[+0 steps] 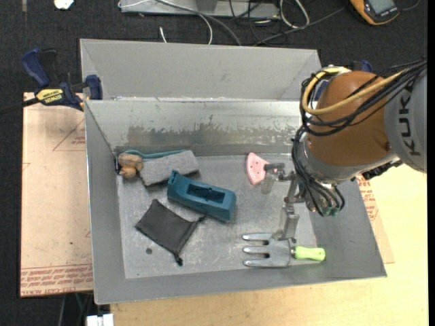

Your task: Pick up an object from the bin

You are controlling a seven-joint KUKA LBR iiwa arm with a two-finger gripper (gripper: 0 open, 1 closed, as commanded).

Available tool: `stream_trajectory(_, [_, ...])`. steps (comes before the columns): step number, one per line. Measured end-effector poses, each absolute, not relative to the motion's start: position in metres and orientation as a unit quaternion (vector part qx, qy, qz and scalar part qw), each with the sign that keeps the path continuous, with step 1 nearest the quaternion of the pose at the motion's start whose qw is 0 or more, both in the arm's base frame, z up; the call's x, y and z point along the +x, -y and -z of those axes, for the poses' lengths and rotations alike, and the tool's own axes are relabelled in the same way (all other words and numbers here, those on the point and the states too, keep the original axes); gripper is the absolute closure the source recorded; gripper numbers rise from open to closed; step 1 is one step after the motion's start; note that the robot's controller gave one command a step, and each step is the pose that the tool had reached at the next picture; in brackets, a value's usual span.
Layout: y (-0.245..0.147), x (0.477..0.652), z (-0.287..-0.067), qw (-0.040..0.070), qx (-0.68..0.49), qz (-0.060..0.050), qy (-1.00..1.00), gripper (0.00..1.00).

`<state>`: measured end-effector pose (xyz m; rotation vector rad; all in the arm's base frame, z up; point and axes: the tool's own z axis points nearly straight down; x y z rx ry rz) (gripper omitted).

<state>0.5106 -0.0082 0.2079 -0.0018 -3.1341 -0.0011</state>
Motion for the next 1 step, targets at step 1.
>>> stream_trajectory(1, [0.0082, 0.5121, -0.2124, 0.0, -0.001, 0.0, 1.0, 0.0])
